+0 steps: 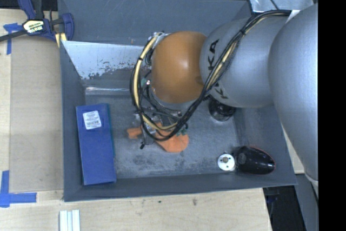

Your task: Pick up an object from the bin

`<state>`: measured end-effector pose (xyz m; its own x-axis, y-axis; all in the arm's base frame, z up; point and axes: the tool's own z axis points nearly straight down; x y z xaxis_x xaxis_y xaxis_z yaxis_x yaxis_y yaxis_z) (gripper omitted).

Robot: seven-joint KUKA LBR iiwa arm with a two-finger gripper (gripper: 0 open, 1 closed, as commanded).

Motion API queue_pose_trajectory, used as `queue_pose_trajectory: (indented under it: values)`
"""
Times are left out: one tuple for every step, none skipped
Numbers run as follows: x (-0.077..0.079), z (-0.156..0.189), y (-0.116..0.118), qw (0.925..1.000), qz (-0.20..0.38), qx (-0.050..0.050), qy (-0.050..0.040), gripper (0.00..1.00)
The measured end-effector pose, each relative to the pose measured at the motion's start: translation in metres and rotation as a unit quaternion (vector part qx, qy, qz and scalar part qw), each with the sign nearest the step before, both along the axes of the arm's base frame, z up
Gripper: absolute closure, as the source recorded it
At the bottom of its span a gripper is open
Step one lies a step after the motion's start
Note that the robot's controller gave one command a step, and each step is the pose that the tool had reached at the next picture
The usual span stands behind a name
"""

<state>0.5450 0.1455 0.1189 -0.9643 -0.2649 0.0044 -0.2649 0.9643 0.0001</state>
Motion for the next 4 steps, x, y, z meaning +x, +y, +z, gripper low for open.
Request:
queue_pose_trajectory:
  values:
    - [-0.001,0.018,-0.009,0.9999,0.01,0.002,-0.0097,1.0]
    - [0.002,0.045,-0.002,0.9999,0.014,0.0,0.0004,1.0]
    - [-0.005,0.106,-0.02,0.9998,0.019,0.001,-0.0021,1.0]
    - [-0.005,0.118,-0.025,0.9998,0.018,0.001,-0.0036,1.0]
